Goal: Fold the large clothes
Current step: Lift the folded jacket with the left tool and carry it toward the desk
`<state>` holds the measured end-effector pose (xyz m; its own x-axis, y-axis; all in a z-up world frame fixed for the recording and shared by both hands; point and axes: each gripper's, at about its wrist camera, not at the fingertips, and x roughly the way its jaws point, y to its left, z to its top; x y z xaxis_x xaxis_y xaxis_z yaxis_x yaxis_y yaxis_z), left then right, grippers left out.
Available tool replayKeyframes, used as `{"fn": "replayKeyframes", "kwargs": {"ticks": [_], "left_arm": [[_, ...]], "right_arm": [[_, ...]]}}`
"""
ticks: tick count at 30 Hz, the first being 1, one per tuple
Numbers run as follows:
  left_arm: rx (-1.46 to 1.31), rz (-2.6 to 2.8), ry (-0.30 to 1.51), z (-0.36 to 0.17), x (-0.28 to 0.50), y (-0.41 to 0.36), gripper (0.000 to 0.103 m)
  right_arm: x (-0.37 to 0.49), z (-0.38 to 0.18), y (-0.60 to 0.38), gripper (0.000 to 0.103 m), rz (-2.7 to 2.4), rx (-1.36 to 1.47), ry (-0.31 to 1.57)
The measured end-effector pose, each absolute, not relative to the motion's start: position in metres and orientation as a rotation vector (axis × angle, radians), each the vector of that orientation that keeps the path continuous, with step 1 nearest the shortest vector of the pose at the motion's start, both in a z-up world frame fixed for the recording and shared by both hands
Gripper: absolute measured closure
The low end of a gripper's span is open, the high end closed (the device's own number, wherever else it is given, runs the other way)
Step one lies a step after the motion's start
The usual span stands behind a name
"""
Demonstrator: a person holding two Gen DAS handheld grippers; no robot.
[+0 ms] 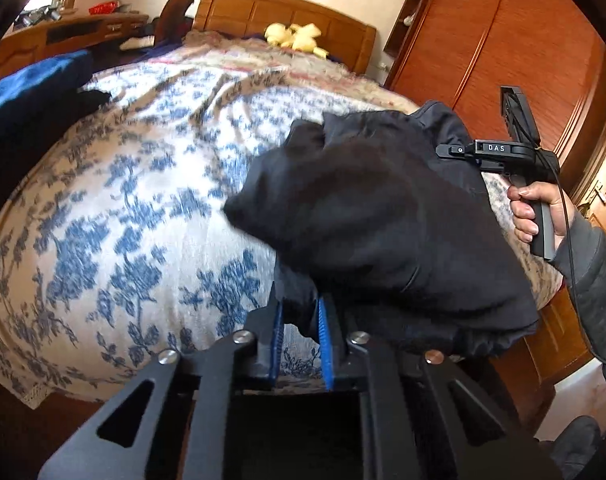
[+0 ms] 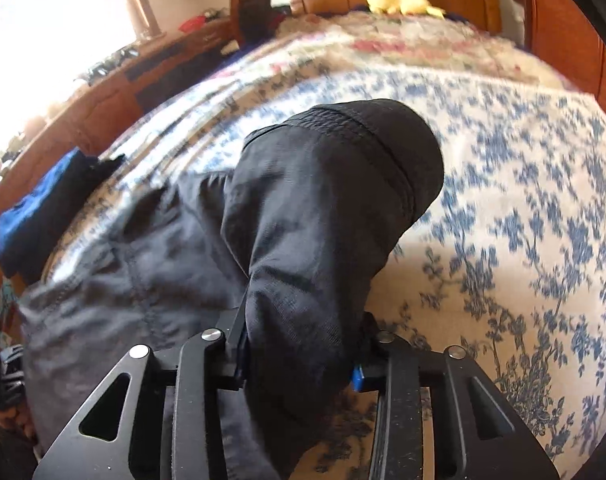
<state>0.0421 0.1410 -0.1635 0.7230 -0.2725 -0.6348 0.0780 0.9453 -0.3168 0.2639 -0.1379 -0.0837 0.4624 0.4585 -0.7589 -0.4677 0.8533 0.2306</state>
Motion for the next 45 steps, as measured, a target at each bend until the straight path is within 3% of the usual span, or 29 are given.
{"fn": "replayKeyframes", "kwargs": {"ticks": [11, 30, 39, 45], "left_arm": [[-0.233, -0.058, 0.568, -0.104, 0.033, 0.197, 0.096], [-0.153, 0.439, 0.393, 0.0, -0.028, 0.419, 0.096], [-0.133, 0.64, 0.454, -0.002, -0.029, 0.508, 0.096], [-0.141, 0.675, 0.528, -0.025, -0.019, 0.525, 0.096]], "right_arm": [[0.267, -0.04, -0.076, 0.074, 0.646, 0.132, 0.866], [0.266, 0.068, 0.236, 0.075, 0.966, -0.021, 0.738], [0.253, 0.09, 0.362, 0.075, 1.036, -0.05, 0.72], [0.252, 0.06, 0.409, 0.074, 0.993, -0.134, 0.78]]}}
